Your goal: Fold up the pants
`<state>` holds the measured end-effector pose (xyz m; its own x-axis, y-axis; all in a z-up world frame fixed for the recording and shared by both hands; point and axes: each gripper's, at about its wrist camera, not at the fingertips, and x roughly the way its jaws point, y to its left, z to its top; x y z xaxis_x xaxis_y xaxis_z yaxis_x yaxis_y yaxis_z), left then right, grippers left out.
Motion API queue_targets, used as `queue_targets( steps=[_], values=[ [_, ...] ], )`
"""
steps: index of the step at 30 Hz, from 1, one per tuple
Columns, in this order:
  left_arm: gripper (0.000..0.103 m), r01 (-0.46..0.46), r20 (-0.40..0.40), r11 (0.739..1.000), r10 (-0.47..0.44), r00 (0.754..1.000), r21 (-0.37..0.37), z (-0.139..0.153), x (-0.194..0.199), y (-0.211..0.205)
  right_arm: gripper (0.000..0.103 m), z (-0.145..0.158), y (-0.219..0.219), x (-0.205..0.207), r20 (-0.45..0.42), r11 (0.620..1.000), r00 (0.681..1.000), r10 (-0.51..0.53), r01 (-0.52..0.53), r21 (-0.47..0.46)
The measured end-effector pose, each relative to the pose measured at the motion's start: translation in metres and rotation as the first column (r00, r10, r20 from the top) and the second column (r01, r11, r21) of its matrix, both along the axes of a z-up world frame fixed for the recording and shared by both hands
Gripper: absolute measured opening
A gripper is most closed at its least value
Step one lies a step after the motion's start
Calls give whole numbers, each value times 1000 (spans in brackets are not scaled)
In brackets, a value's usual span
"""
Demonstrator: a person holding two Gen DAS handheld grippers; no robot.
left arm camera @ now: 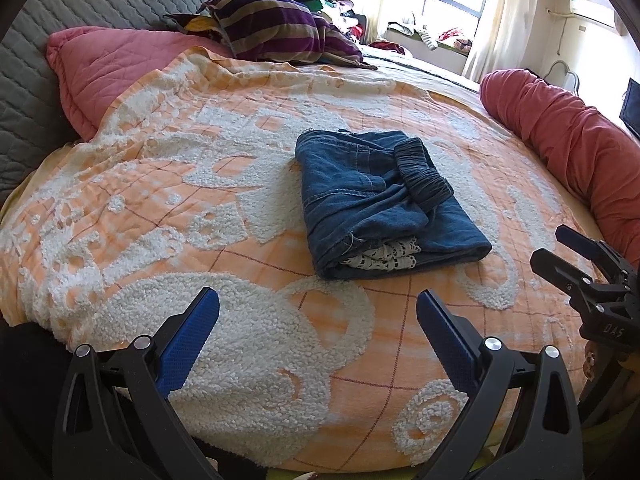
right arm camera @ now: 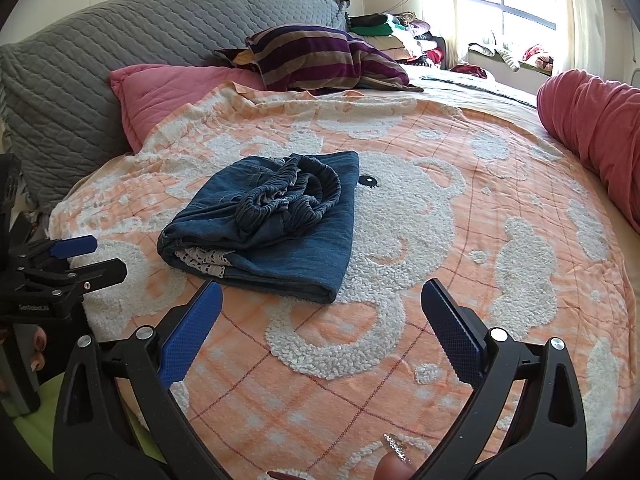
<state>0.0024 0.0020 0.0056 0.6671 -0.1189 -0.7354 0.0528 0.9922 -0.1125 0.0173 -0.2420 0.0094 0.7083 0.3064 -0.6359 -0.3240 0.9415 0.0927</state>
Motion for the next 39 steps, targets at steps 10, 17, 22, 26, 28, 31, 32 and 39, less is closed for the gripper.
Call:
queue_targets(
  steps=[10, 17, 22, 26, 28, 31, 32, 39],
  values=[
    [99, -6, -3, 1000, 6, 1000, 2, -1, 1, 0, 94, 0, 0, -1, 0, 1000, 1000, -4, 4, -1],
    [98, -8, -5, 1000, 8, 1000, 2, -2, 1, 0, 94, 0, 0, -1, 1, 1000, 1000, -2, 2, -2],
    [98, -12, -8, 1000, 12, 1000, 3, -2, 1, 2, 94, 0, 0, -1, 0, 1000, 1000, 0, 0, -2],
    [98, -14, -8, 1000, 14, 1000, 5, -2, 1, 2, 94, 0, 0, -1, 1, 1000, 1000, 0, 0, -2],
    [98, -14, -8, 1000, 14, 1000, 4, -2, 1, 2, 94, 0, 0, -1, 0, 1000, 1000, 0, 0, 0],
    [98, -13, -8, 1000, 13, 1000, 5, -1, 1, 2, 94, 0, -1, -1, 1, 1000, 1000, -1, 1, 0],
    [98, -13, -8, 1000, 13, 1000, 5, -2, 1, 2, 94, 0, 0, -1, 0, 1000, 1000, -1, 1, 1],
    [98, -17, -9, 1000, 17, 1000, 12, -1, 1, 5, 94, 0, -2, -1, 0, 1000, 1000, -1, 1, -1]
  ],
)
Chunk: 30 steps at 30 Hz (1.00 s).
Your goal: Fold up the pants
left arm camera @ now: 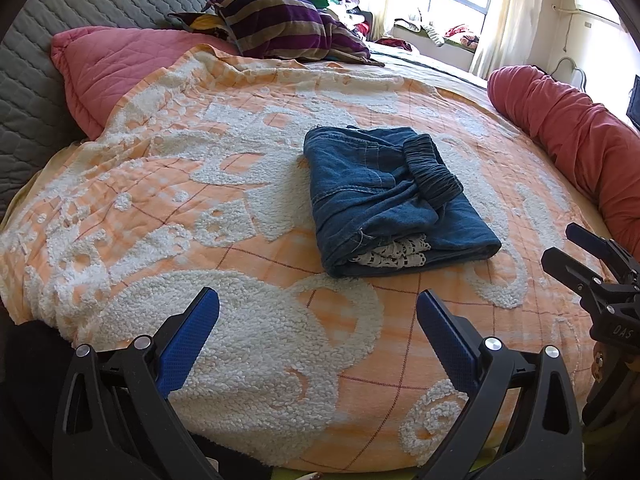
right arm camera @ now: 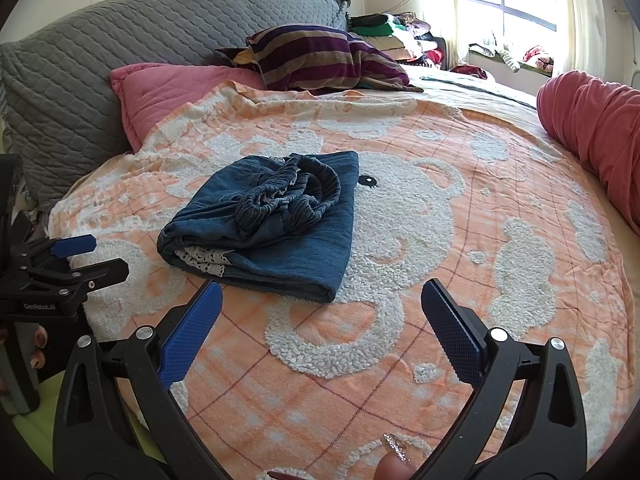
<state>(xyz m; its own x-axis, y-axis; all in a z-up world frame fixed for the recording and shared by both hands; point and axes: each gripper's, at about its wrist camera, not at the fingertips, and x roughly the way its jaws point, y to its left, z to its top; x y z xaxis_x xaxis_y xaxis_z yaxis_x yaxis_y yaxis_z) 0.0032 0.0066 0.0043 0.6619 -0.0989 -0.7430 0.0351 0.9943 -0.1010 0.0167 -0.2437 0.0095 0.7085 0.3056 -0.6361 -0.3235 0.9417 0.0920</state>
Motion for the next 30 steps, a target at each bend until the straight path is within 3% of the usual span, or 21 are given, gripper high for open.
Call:
queue_targets(
  steps=[11, 21, 26, 30],
  values=[
    [99, -3, -6, 1000, 3, 1000, 21, -1, 1, 2, 94, 0, -1, 0, 2, 1000, 1000, -3, 3, -4],
    [99, -63, 13, 997, 63, 998, -34, 9, 9, 16, 94, -5, -15, 9, -14, 999, 999, -41, 41, -22],
    [99, -128, -43, 991, 130, 991, 45, -6, 52, 45, 94, -8, -40, 24, -26, 993, 993, -113, 112, -30],
    [99, -245, -96, 961, 258, 961, 129, -23, 113, 99, 94, -14, -93, 50, -52, 972, 971, -231, 229, -43]
  ],
)
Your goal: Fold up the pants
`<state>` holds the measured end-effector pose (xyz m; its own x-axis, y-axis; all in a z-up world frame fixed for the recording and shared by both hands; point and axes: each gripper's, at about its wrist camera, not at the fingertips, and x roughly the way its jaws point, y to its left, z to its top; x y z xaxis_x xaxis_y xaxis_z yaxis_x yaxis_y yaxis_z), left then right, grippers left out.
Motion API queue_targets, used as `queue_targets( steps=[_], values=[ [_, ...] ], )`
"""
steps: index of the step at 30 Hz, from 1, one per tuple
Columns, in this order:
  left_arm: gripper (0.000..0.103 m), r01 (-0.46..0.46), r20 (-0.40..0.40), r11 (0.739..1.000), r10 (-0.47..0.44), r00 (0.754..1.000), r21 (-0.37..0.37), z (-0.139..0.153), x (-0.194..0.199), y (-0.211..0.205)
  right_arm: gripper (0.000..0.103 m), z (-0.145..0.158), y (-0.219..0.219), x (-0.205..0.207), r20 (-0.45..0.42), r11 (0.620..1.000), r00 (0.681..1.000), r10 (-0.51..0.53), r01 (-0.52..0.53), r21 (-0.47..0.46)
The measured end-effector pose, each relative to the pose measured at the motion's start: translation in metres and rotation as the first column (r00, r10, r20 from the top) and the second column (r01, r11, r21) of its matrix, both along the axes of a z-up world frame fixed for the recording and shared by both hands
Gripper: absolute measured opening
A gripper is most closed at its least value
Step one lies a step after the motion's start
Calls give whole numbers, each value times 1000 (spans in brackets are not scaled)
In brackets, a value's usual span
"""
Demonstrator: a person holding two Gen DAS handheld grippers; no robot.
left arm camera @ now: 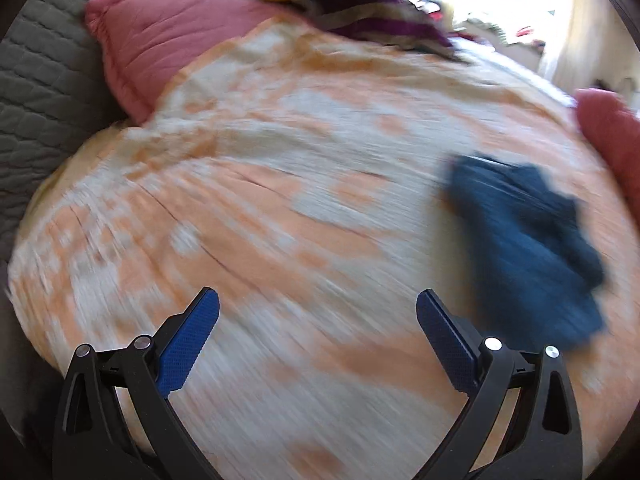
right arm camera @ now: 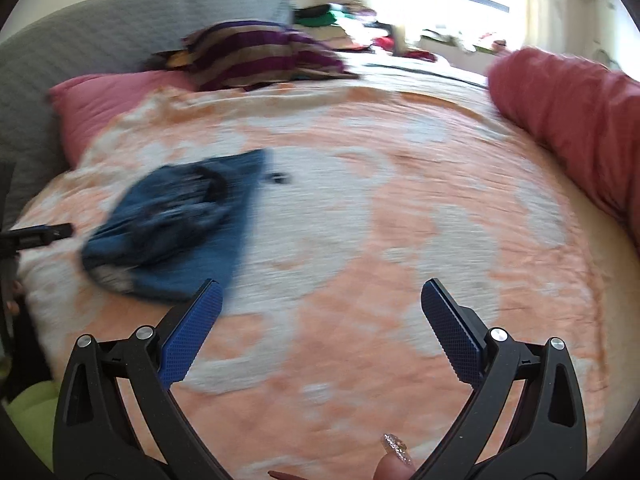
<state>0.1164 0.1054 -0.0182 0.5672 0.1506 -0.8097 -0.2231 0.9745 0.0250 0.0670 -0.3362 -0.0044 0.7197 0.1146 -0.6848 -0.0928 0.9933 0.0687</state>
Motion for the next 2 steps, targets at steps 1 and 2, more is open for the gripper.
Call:
queue_targets(
  steps=[1, 2],
  values=[
    [98, -40, -14, 999, 40, 999, 23, -4, 18, 16, 94, -4, -23, 10, -26, 999, 998, -51, 51, -3],
    [99, -63, -24, 997, 64, 998, 39, -6, 30, 27, 94, -4, -23, 10, -26, 999, 998, -51, 51, -3]
  ],
)
